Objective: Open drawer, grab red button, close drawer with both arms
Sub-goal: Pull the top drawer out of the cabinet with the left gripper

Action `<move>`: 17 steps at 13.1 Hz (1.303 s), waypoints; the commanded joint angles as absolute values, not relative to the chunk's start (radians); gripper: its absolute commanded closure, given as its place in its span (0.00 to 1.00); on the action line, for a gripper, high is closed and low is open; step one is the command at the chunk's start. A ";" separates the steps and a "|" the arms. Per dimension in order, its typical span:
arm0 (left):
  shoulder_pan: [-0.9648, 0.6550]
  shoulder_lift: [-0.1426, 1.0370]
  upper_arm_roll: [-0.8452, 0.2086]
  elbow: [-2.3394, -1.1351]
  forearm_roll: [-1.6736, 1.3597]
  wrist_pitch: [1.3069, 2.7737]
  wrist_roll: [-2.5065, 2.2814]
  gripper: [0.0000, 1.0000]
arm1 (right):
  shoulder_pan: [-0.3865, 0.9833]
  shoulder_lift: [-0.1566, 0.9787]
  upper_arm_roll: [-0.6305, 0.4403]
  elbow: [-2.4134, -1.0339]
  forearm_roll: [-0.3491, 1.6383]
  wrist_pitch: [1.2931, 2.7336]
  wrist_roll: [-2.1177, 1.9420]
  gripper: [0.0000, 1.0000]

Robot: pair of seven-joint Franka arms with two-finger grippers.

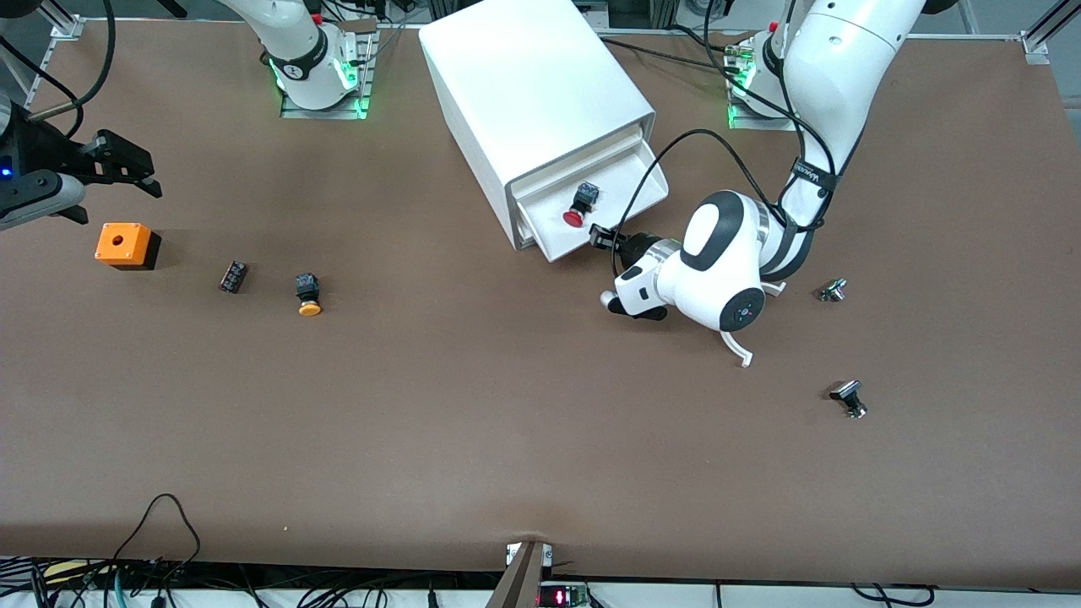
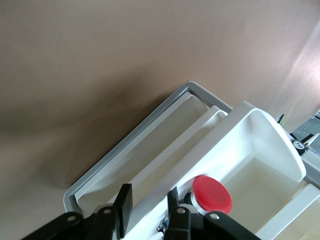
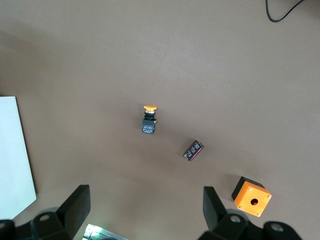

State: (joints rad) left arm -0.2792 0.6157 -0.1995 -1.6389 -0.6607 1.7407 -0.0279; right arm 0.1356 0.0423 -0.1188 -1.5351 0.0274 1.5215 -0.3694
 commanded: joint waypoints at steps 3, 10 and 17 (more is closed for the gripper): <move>-0.262 0.649 -0.167 -1.582 -0.652 1.750 -0.095 1.00 | 0.132 0.052 -0.117 -1.508 0.017 1.509 -0.365 0.00; -0.262 0.692 -0.149 -1.503 -0.655 1.738 -0.115 0.99 | 0.133 0.055 -0.115 -1.508 0.028 1.520 -0.364 0.00; -0.239 0.681 -0.146 -1.477 -0.655 1.738 -0.147 0.20 | 0.132 0.077 -0.117 -1.509 0.026 1.529 -0.367 0.00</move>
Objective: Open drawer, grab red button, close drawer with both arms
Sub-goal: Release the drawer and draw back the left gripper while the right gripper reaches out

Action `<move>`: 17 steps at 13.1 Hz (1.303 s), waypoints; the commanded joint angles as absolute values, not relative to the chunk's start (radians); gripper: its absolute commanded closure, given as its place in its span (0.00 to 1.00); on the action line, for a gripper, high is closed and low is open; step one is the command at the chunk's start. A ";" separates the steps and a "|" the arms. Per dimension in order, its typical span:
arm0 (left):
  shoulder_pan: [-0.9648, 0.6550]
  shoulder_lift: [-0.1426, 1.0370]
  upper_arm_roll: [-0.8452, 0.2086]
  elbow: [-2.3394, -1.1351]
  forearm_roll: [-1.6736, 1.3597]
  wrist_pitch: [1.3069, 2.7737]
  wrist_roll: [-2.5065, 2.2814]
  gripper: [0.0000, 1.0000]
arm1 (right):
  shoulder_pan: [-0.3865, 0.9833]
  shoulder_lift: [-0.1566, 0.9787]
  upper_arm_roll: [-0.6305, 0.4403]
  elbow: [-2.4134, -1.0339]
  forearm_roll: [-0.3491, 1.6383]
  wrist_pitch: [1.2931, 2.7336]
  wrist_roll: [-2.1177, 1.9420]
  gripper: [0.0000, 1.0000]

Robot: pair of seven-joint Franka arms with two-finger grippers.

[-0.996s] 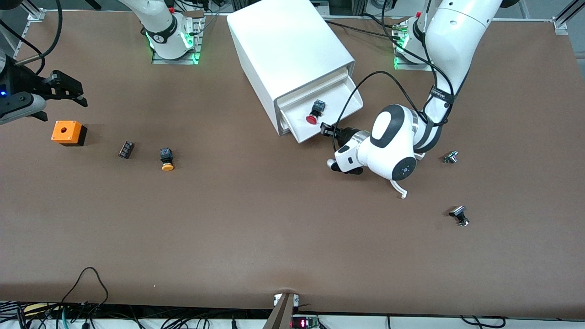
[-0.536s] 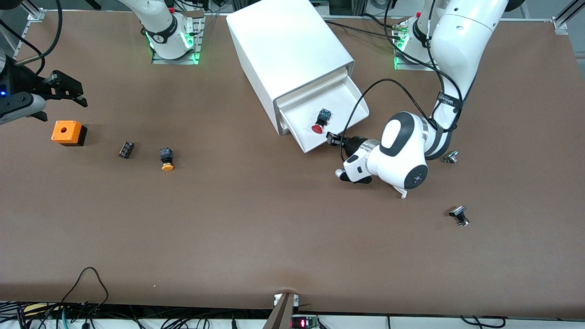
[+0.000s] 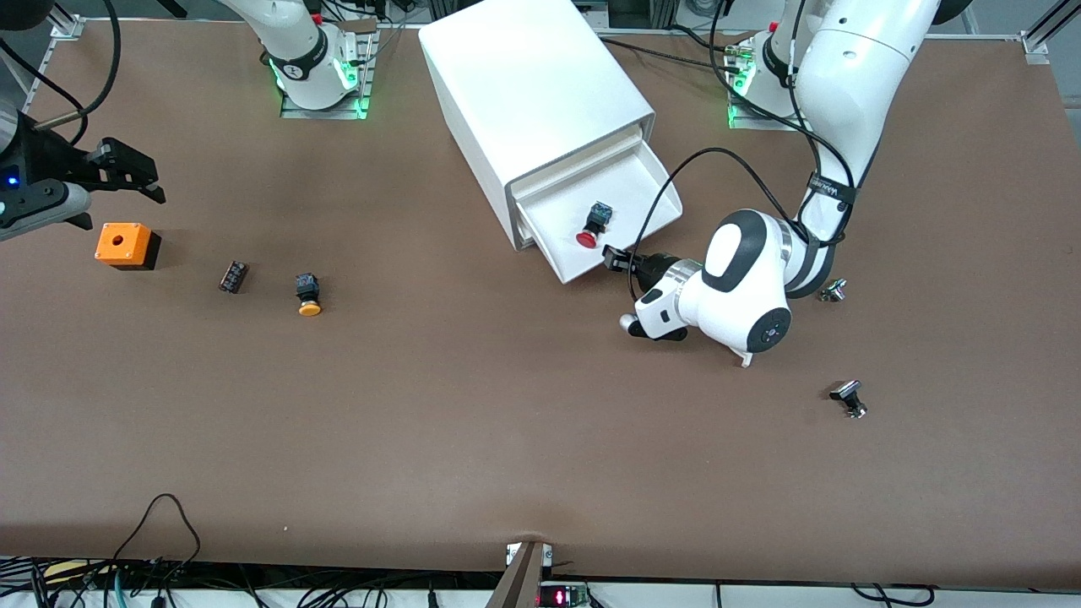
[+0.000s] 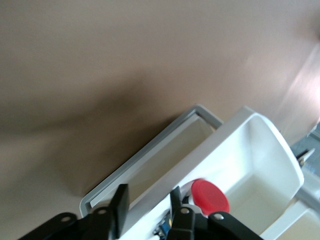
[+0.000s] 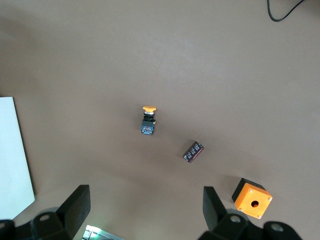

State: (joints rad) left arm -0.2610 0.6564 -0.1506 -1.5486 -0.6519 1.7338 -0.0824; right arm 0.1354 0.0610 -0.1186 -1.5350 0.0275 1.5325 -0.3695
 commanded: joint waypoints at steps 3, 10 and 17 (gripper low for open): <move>-0.225 0.681 -0.138 -1.434 -0.652 1.736 -0.198 0.01 | 0.140 0.116 -0.114 -1.509 0.015 1.562 -0.380 0.00; -0.138 0.617 -0.118 -1.353 -0.448 1.694 -0.356 0.01 | 0.136 0.184 -0.114 -1.511 0.017 1.568 -0.382 0.00; -0.067 0.505 -0.118 -1.353 -0.240 1.660 -0.356 0.01 | 0.195 0.207 -0.106 -1.512 0.087 1.562 -0.387 0.00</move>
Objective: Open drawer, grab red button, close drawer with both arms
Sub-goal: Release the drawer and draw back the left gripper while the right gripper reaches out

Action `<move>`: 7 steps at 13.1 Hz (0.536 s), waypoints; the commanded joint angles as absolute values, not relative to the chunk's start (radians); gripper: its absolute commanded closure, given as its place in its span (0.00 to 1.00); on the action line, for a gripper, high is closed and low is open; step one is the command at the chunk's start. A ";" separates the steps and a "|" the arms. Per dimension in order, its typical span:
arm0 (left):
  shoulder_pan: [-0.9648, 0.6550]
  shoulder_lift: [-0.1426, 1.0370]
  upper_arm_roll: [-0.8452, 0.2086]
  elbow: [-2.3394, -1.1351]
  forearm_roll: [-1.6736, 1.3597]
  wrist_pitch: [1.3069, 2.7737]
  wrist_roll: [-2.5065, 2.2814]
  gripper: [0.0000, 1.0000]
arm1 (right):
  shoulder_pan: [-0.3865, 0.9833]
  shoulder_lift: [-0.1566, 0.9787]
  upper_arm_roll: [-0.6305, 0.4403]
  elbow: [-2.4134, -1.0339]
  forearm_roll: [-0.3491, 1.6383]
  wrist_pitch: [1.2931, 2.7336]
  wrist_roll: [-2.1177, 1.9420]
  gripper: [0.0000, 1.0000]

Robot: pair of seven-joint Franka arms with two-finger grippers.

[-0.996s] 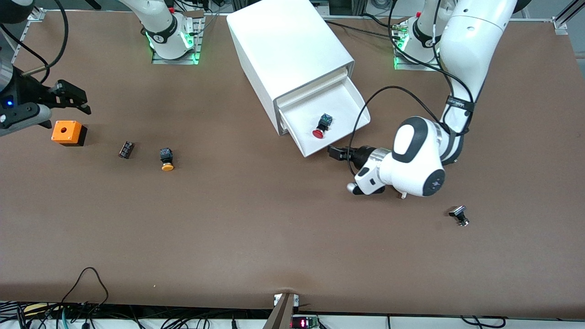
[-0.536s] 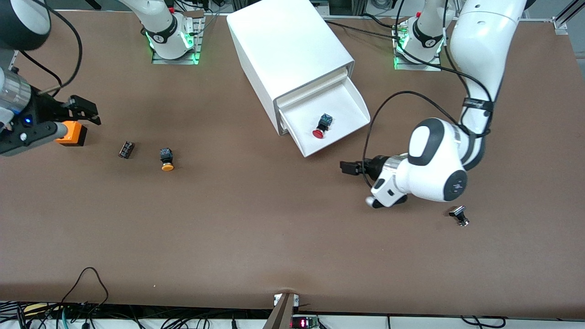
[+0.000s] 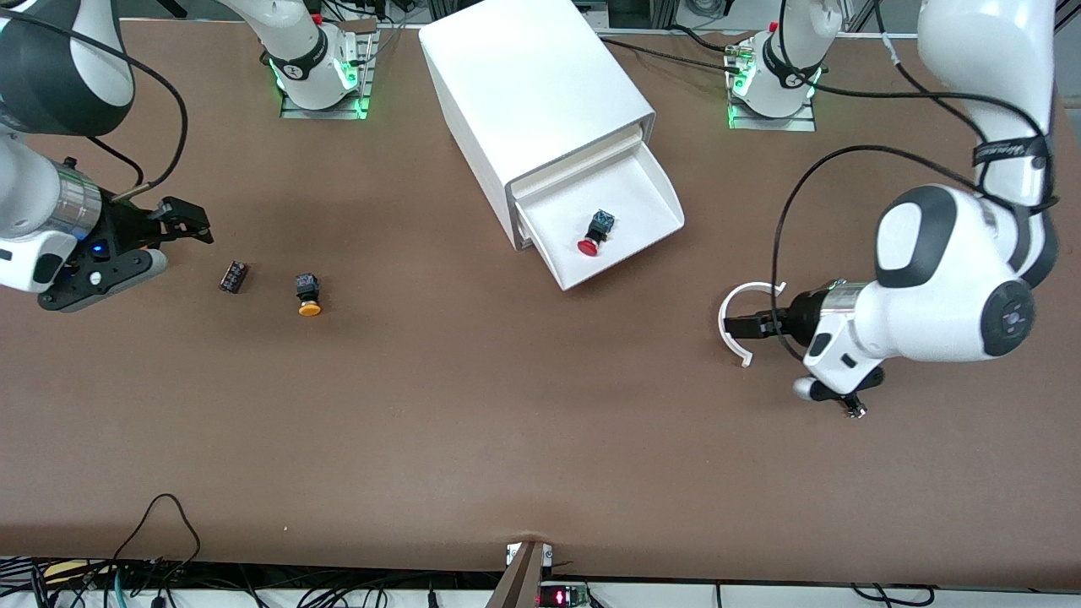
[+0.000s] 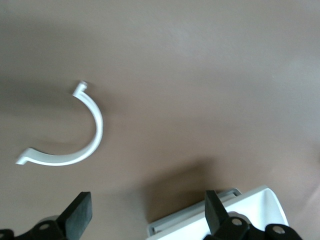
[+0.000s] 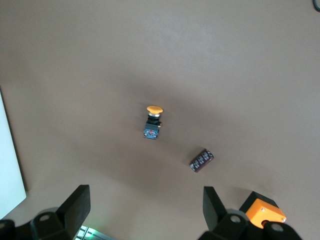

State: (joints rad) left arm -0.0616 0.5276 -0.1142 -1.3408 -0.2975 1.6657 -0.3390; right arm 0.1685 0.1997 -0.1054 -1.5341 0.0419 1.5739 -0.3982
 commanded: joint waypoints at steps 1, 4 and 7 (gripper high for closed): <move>-0.066 0.505 -0.118 -1.353 -0.209 1.661 -0.356 0.01 | 0.196 0.204 -0.106 -1.513 0.141 1.560 -0.335 0.00; -0.064 0.503 -0.118 -1.353 -0.163 1.667 -0.357 0.01 | 0.242 0.202 -0.094 -1.511 0.216 1.571 -0.175 0.00; -0.066 0.500 -0.118 -1.354 -0.156 1.674 -0.357 0.01 | 0.355 0.210 -0.084 -1.509 0.229 1.604 0.067 0.00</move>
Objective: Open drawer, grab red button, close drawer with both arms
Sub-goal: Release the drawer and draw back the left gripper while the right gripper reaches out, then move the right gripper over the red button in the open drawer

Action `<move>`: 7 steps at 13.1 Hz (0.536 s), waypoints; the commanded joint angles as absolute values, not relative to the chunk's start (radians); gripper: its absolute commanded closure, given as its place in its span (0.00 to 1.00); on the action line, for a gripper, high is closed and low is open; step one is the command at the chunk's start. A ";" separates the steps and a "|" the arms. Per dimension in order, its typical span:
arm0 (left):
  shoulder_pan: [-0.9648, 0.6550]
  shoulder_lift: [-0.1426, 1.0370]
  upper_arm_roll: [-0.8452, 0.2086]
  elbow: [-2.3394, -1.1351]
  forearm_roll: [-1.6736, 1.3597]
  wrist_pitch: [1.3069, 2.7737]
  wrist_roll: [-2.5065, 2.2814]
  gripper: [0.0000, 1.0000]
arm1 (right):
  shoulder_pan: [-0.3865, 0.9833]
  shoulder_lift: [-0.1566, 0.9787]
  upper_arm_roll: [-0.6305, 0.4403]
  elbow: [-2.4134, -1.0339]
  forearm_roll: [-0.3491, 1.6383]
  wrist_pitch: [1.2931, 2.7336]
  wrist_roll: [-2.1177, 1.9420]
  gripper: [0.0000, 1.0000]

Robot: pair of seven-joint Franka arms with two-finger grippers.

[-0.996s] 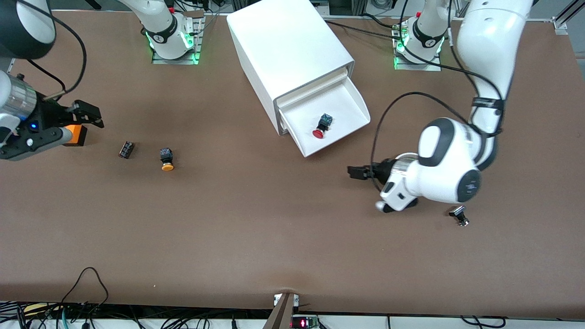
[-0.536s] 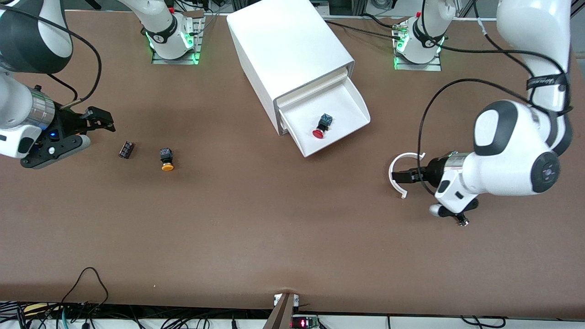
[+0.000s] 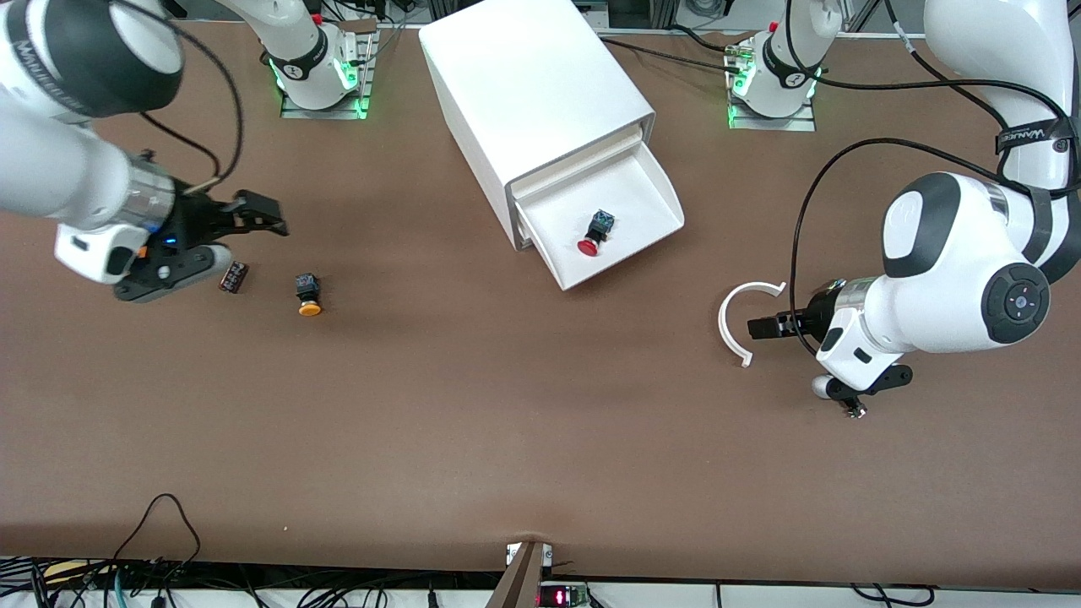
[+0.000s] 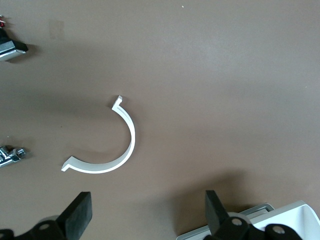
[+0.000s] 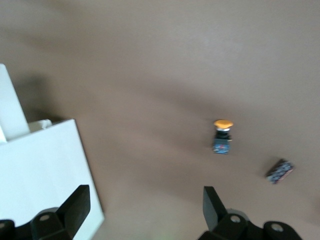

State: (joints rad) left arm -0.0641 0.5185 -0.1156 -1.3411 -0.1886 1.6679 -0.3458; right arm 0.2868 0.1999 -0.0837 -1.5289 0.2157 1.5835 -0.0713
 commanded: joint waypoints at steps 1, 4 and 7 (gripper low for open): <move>-0.066 0.500 -0.117 -1.355 -0.156 1.675 -0.357 0.01 | 0.401 0.215 -0.083 -1.509 0.229 1.644 0.165 0.00; -0.066 0.500 -0.117 -1.355 -0.156 1.675 -0.357 0.01 | 0.520 0.265 -0.083 -1.487 0.226 1.712 0.378 0.00; -0.066 0.500 -0.118 -1.355 -0.129 1.675 -0.359 0.01 | 0.628 0.372 -0.084 -1.360 0.224 1.749 0.619 0.00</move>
State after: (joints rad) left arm -0.0641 0.5185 -0.1156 -1.3411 -0.1664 1.6698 -0.3459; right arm 0.5738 0.2799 -0.0720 -1.4891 0.2180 1.7582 0.4952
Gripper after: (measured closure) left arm 0.004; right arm 0.000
